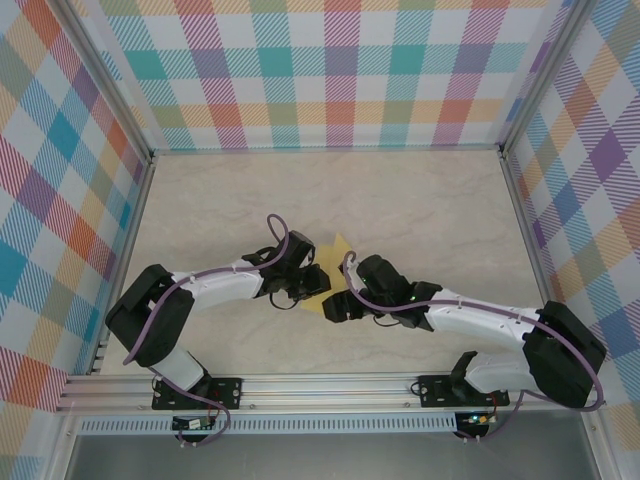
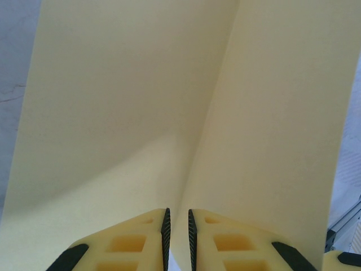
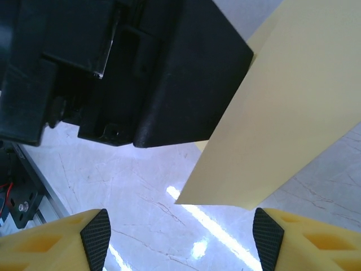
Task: Fold a paper plane with a square sheet of paper (pick it up from the middle)
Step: Fold the triangle a second time at the center of the table.
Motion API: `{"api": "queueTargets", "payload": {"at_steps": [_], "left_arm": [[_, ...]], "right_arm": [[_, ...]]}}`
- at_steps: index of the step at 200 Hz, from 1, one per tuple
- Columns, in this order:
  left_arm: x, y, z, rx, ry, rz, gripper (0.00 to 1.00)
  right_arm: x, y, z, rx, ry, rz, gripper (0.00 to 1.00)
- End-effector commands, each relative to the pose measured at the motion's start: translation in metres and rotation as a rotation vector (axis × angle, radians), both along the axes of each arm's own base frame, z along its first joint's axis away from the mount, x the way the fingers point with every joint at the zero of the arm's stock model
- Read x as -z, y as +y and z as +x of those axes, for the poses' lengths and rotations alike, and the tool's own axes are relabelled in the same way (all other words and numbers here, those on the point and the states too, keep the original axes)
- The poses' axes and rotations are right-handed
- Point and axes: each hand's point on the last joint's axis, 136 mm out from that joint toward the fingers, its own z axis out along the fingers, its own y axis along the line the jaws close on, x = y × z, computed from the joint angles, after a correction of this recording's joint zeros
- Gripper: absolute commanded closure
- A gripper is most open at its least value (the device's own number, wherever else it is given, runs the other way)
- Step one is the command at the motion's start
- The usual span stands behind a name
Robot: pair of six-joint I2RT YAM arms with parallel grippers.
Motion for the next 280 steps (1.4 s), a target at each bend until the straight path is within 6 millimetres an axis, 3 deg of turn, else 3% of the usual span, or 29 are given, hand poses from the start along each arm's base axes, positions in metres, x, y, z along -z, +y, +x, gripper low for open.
{"api": "queueTargets", "payload": {"at_steps": [1,36,63,123,196,224,259,280], "left_arm": [[-0.010,-0.003,0.007,-0.012,-0.004,-0.027,0.82],[-0.012,-0.002,0.009,-0.019,-0.012,-0.029,0.82],[-0.014,-0.004,0.009,-0.027,-0.013,-0.045,0.82],[-0.012,0.000,0.006,-0.021,-0.010,-0.027,0.82],[-0.011,0.003,0.006,-0.026,-0.012,-0.013,0.82],[-0.008,0.009,0.006,-0.033,-0.014,0.013,0.82],[0.000,0.029,0.001,-0.070,-0.021,0.094,0.81],[0.007,0.032,-0.004,-0.054,-0.006,0.109,0.81]], "right_arm": [[-0.020,0.010,0.006,0.003,-0.052,0.018,0.28],[-0.006,0.014,0.015,0.010,-0.057,-0.039,0.29],[0.003,0.019,0.020,0.020,-0.063,-0.088,0.35],[0.002,0.004,0.022,0.062,-0.094,-0.111,0.69],[0.003,0.002,0.022,0.058,-0.088,-0.135,0.90],[0.004,0.000,0.024,0.068,-0.076,-0.138,0.94],[0.006,0.000,0.030,0.051,0.010,-0.077,0.93],[0.011,0.002,0.033,0.017,0.076,-0.052,0.93]]}}
